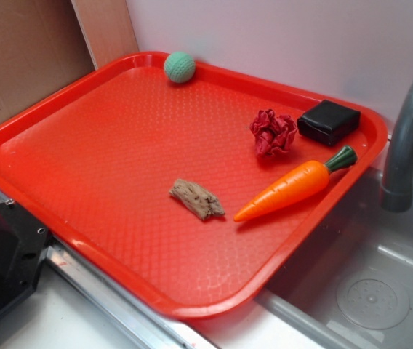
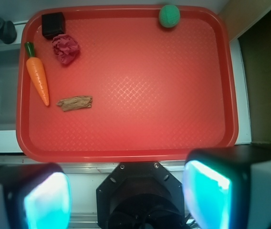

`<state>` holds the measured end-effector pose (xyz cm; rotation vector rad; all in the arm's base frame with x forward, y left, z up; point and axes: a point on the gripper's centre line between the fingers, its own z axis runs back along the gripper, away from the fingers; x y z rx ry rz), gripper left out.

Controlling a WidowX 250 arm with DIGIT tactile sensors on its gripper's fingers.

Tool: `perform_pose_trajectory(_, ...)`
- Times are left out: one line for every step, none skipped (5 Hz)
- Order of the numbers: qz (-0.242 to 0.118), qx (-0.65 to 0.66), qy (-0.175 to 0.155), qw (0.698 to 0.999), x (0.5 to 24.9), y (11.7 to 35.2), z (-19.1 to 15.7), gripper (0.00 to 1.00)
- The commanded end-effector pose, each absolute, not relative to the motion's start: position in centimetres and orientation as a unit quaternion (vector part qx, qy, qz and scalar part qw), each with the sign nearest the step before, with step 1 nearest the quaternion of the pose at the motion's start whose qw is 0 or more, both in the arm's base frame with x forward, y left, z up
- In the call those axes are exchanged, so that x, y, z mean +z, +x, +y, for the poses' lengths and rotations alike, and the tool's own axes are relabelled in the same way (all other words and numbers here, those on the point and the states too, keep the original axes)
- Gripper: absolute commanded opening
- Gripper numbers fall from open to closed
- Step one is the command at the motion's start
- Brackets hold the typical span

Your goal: Grab the black box.

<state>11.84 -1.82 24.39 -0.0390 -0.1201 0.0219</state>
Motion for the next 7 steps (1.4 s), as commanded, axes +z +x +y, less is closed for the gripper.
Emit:
perform_pose_trajectory(-0.060,0.011,-0.019,0.998,24.4,11.8,-1.8,1.00)
perform_pose_trajectory(-0.151,0.006,-0.009,0.988,22.0,16.8,-3.1,1.00)
perform_pose_trajectory(-0.202,-0.001,-0.017,0.979,21.9,22.0,-5.1,1.00)
perform_pose_trajectory(-0.202,-0.001,-0.017,0.979,21.9,22.0,-5.1,1.00)
perform_pose_trajectory(-0.202,-0.001,-0.017,0.979,21.9,22.0,-5.1,1.00)
perform_pose_trajectory(-0.202,-0.001,-0.017,0.979,21.9,22.0,-5.1,1.00)
perform_pose_trajectory(-0.178,-0.009,-0.023,0.984,16.9,27.0,-4.2,1.00)
